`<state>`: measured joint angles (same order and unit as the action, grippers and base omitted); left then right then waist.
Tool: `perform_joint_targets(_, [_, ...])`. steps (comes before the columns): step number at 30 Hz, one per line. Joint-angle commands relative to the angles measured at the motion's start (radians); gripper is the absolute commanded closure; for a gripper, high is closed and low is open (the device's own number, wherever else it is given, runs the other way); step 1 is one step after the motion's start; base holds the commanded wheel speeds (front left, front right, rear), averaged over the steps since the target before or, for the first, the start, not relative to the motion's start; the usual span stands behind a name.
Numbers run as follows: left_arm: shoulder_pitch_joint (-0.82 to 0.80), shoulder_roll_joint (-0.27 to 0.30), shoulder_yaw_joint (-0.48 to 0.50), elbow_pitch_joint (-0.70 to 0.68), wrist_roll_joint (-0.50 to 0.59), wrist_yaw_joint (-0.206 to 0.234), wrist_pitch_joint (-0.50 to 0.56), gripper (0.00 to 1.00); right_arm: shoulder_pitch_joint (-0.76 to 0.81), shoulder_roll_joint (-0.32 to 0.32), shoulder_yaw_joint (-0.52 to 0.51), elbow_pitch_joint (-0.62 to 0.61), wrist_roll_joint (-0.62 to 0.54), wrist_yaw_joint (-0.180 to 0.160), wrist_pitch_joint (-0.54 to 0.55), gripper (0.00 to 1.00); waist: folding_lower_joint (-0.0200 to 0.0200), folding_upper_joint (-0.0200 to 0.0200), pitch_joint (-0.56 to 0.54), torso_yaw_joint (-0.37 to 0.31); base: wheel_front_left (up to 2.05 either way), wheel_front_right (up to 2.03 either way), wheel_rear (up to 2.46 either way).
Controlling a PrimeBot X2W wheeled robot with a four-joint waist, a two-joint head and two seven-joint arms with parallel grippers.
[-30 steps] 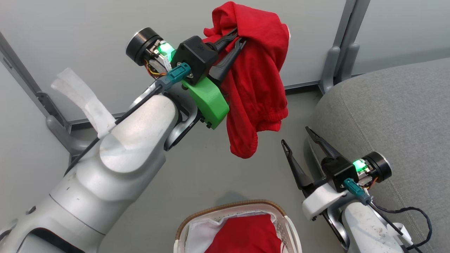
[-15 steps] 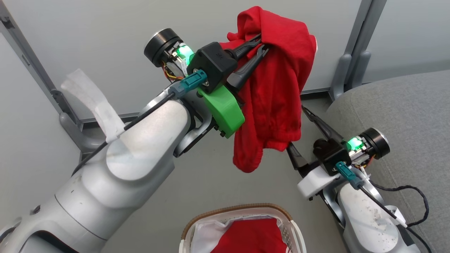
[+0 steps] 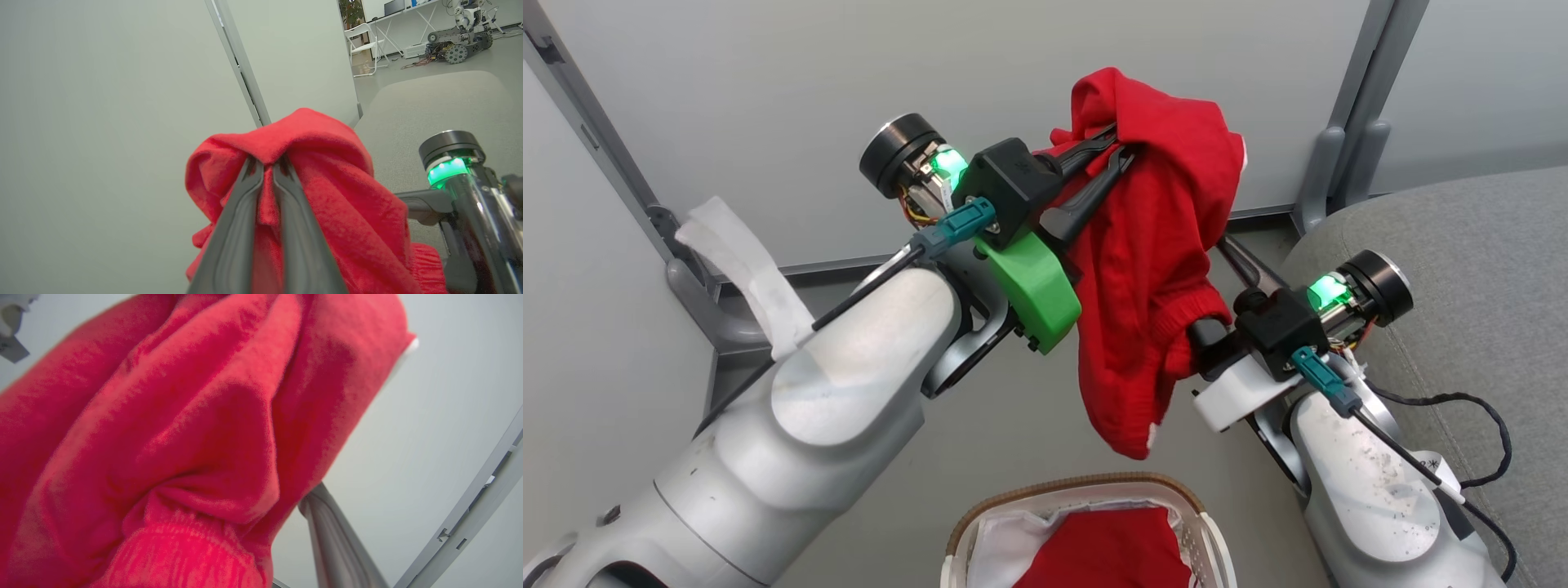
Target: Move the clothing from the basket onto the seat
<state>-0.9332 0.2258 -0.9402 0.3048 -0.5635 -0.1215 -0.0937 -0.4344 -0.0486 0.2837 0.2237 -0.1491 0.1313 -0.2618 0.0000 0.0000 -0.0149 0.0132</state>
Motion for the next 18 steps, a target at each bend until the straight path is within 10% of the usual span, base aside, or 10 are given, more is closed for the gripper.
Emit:
perform_joint_targets(1, [0.022,0.005,0.0,0.007,-0.012,0.008,-0.007,1.0,-0.012,-0.003,0.002,0.002,0.009,-0.001,-0.005,1.0,0.0,0.0,0.001,-0.001,0.0,0.0,0.0])
perform_joint_targets(8, [0.075,0.016,0.012,0.03,-0.036,0.019,-0.042,0.96,-0.019,-0.003,-0.01,0.006,0.02,-0.001,-0.005,1.0,0.0,0.0,0.008,-0.006,0.0,0.0,0.0])
perform_joint_targets(12, [0.118,0.015,0.02,0.043,-0.051,0.034,-0.082,0.44,-0.016,-0.003,-0.027,0.008,0.018,-0.001,-0.005,1.0,0.0,0.0,0.012,-0.007,0.0,0.0,0.0])
perform_joint_targets(13, [0.131,0.014,0.022,0.045,-0.055,0.037,-0.092,0.0,-0.014,-0.003,-0.032,0.009,0.017,-0.001,-0.005,1.0,0.0,0.0,0.013,-0.007,0.0,0.0,0.0])
perform_joint_targets(18, [0.211,-0.004,0.036,0.065,-0.068,0.062,-0.146,0.0,0.005,-0.003,-0.072,0.008,0.012,-0.001,-0.005,1.0,0.0,0.0,0.02,0.002,0.0,0.0,0.0])
